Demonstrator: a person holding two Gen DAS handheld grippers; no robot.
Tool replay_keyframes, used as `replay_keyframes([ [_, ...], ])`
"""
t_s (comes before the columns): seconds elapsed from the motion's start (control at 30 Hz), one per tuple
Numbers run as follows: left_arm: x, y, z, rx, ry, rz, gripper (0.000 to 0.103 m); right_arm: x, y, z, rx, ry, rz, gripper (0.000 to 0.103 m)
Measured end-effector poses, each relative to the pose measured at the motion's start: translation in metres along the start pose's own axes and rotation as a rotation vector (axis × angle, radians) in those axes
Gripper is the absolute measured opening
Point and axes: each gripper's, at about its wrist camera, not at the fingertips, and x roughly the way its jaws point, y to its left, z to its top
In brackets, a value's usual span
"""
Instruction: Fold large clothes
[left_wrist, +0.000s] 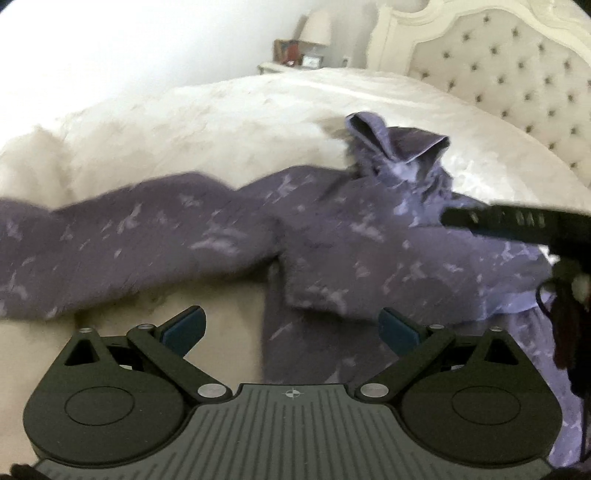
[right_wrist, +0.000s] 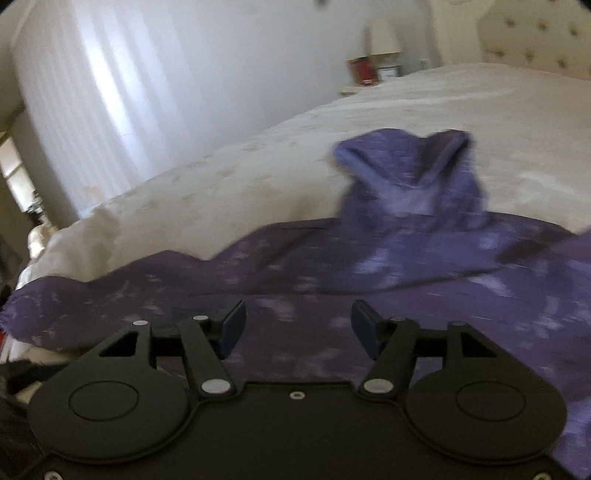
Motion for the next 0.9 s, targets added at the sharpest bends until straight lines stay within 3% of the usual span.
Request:
replay_keyframes([
  [0.2, 0.019, -0.025, 0.011, 0.046, -0.026, -0.021, 0.101, -0.011, -0.065, -0.008, 0.025, 0.025, -0.155, 0.067],
  [0.47, 0.058, -0.049, 0.016, 0.065, -0.036, -0.034, 0.101, -0.023, -0.164, -0.042, 0.126, 0.037, -0.453, 0.062],
  [0.67, 0.098, -0.054, 0.012, 0.056, 0.027, 0.022, 0.101, -0.037, -0.161, -0.043, 0.077, 0.029, -0.431, 0.065],
  [0.77, 0.122, -0.05, 0.003, 0.082, 0.086, 0.066, 0.102, -0.052, -0.164, -0.037, 0.105, -0.027, -0.385, 0.066],
  [0.9, 0.126, -0.051, -0.006, 0.122, 0.063, 0.075, 0.103, -0.061, -0.173, -0.018, 0.153, -0.088, -0.334, 0.066],
])
